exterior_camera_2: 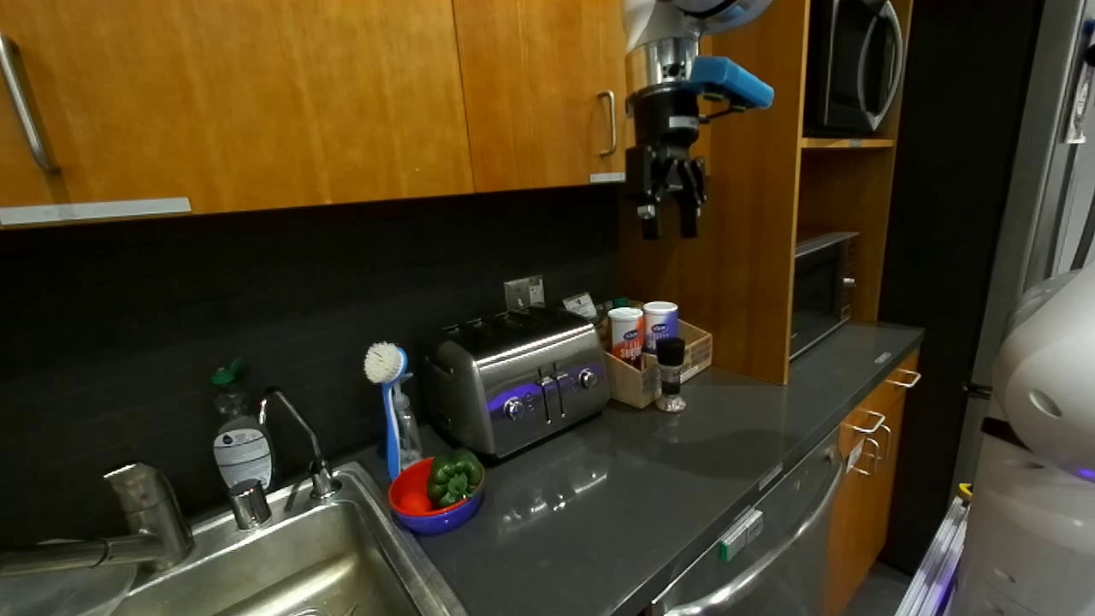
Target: Put the bell pepper on the counter
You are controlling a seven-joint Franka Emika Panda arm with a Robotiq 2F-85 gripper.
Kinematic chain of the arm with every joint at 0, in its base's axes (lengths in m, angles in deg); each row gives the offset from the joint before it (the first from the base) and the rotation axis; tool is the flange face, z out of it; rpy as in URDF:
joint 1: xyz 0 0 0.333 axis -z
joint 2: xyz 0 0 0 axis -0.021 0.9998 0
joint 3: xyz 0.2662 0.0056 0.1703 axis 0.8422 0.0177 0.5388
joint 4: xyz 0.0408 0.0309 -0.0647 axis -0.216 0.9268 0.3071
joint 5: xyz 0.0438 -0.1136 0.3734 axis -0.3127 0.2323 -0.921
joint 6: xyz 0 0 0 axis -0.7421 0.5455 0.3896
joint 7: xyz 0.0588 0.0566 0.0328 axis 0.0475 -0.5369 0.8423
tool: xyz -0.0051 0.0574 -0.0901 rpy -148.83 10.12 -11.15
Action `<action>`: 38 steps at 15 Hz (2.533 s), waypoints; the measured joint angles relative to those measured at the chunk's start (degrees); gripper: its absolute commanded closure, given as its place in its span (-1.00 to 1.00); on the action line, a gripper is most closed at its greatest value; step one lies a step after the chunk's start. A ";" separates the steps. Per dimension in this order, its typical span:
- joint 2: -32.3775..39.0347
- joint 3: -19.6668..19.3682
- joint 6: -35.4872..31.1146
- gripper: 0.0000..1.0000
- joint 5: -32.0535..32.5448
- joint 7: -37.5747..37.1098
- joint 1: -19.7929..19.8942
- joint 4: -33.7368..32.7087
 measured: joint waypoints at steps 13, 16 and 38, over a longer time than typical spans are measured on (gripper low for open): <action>2.02 6.02 -4.61 -1.00 -2.74 -6.93 -0.58 1.15; 4.34 7.73 -8.81 -1.00 -2.89 -11.24 -0.58 3.84; 18.42 2.55 -17.11 -1.00 -11.28 -7.75 1.34 10.55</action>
